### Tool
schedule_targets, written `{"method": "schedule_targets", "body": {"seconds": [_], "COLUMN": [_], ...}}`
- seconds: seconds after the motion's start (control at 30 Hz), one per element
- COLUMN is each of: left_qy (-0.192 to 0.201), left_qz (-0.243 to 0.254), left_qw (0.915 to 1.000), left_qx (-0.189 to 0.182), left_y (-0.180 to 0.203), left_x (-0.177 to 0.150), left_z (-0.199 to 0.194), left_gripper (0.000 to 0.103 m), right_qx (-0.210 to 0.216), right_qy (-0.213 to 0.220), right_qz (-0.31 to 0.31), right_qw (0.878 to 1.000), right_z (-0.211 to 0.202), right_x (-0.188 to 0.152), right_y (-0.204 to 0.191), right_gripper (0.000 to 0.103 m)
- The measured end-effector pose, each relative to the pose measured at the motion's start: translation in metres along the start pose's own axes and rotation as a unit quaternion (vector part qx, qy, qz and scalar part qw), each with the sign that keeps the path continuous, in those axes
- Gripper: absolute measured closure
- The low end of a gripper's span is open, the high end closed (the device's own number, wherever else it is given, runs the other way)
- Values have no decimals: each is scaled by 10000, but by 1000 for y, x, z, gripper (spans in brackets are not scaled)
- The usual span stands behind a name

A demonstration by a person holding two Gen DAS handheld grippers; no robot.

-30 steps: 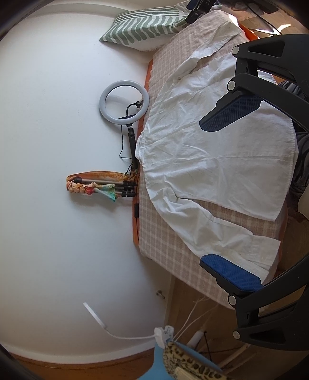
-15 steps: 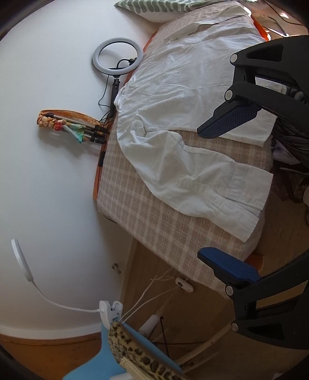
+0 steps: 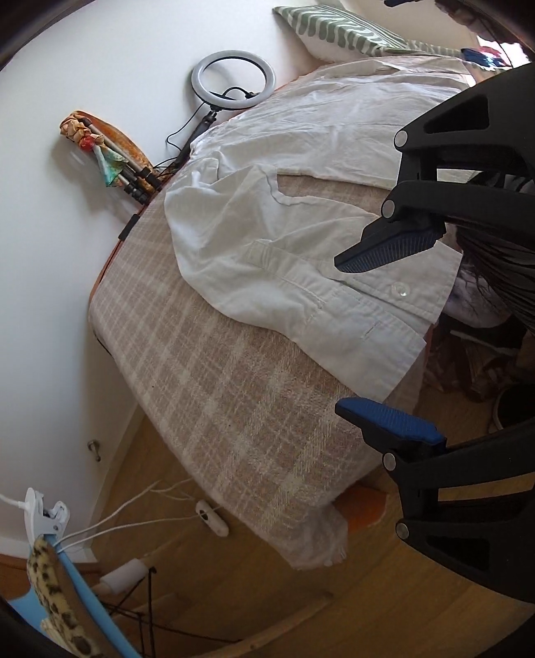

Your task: Fold small clothes

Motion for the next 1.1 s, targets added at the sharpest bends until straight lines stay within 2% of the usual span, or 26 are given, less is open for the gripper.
{"method": "schedule_targets", "body": {"seconds": [0.2, 0.23, 0.27, 0.33, 0.4, 0.47, 0.5, 0.6, 0.8, 0.87, 1.0, 1.1], "left_qy": [139, 175, 202, 268, 297, 314, 316, 385, 521, 534, 562, 630], "left_qz": [181, 196, 209, 243, 303, 414, 390, 189, 2, -118, -203, 8], "left_qw": [9995, 9993, 9991, 9987, 9987, 9983, 9985, 9988, 9933, 9889, 9822, 9770], "left_qx": [225, 267, 314, 367, 296, 268, 218, -231, -1030, -1385, -1779, -2039], "left_y": [2, 1, 1, 1, 4, 8, 9, 14, 35, 44, 61, 84], "left_x": [-3, -1, -1, -1, -1, -2, -1, 0, 6, 7, 7, 6], "left_z": [6, 8, 7, 8, 8, 10, 10, 6, -8, -15, -28, -43], "left_gripper": [42, 45, 48, 63, 69, 79, 91, 98, 99, 100, 100, 100], "right_qx": [103, 121, 133, 168, 205, 234, 247, 272, 384, 531, 957, 1330], "right_qy": [-38, -42, -43, -44, -45, -56, -59, -75, -163, -207, -402, -593], "right_qz": [-100, -118, -140, -183, -227, -276, -294, -360, -564, -586, -432, -353], "right_qw": [9999, 9998, 9998, 9997, 9995, 9993, 9992, 9990, 9975, 9967, 9937, 9887], "right_z": [4, 4, 5, 6, 7, 8, 8, 9, 12, 14, 24, 34], "right_x": [2, 3, 3, 4, 4, 4, 4, 4, 9, 12, 21, 30], "right_y": [-12, -13, -15, -20, -25, -28, -30, -34, -42, -45, -50, -58], "right_gripper": [0, 0, 0, 0, 0, 0, 0, 0, 0, 1, 6, 9]}}
Point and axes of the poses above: each gripper's, at about its wrist camera, not at the fingertips, and z roughly the way its jaws point, y to its right, x to its top, the point moved 9 cm from there along z, roughly the way its jaws point, and after that the axes turned 7 degrees about x, right-handed, at the moved point
